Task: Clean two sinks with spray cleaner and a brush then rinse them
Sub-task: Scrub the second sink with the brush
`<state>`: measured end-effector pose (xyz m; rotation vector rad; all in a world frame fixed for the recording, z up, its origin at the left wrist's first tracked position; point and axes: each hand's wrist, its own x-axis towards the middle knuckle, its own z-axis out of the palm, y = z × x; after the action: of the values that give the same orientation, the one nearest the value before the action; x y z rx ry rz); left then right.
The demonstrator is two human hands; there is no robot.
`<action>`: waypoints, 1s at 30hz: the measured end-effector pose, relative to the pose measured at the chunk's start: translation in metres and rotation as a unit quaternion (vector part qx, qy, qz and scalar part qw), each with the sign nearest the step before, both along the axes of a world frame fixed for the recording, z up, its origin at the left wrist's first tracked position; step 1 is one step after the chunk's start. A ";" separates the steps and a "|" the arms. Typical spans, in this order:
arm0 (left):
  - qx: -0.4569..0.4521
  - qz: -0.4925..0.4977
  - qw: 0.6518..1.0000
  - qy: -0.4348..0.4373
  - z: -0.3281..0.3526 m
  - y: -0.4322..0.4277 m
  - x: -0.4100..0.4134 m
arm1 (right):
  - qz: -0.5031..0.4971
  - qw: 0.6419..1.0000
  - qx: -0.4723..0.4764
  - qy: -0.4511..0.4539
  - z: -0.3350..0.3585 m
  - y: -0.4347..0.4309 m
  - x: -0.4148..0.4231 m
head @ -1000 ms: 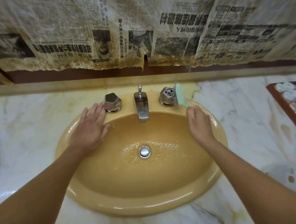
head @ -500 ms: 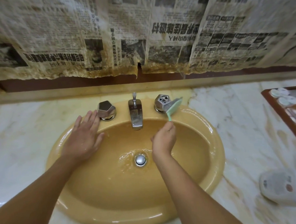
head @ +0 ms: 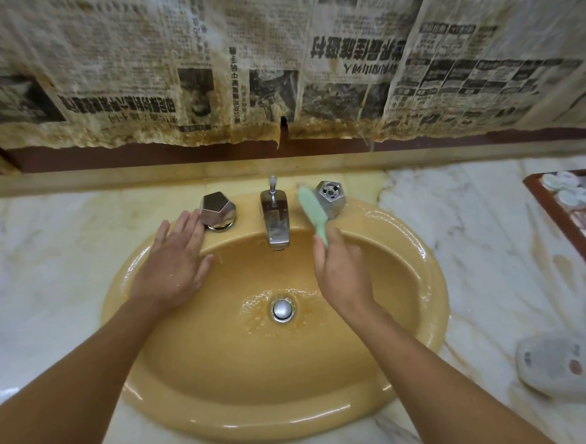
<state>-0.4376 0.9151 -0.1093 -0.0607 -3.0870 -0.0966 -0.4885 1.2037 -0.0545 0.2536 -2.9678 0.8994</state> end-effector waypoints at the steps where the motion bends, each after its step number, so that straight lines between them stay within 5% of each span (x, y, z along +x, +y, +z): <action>1: 0.002 0.000 1.000 0.001 0.000 0.000 0.000 | 0.020 0.998 0.051 0.012 0.002 0.000 -0.002; 4: 0.005 -0.001 1.000 0.001 -0.001 -0.001 0.000 | 0.014 0.995 0.087 0.052 0.017 -0.004 -0.004; 19: 0.010 0.007 1.000 -0.003 0.000 0.000 0.000 | 0.017 0.977 0.194 -0.088 0.071 -0.019 -0.052; 25: 0.002 0.009 1.000 -0.008 -0.001 -0.001 -0.001 | 0.124 0.907 0.392 0.087 0.117 -0.024 -0.099; 30: 0.000 0.009 1.000 -0.005 0.000 0.000 -0.001 | 0.146 0.944 0.292 -0.050 0.136 -0.023 -0.143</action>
<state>-0.4388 0.9155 -0.1091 -0.0329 -3.0972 -0.0968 -0.6310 1.1808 0.0815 0.6910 -3.2693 0.0039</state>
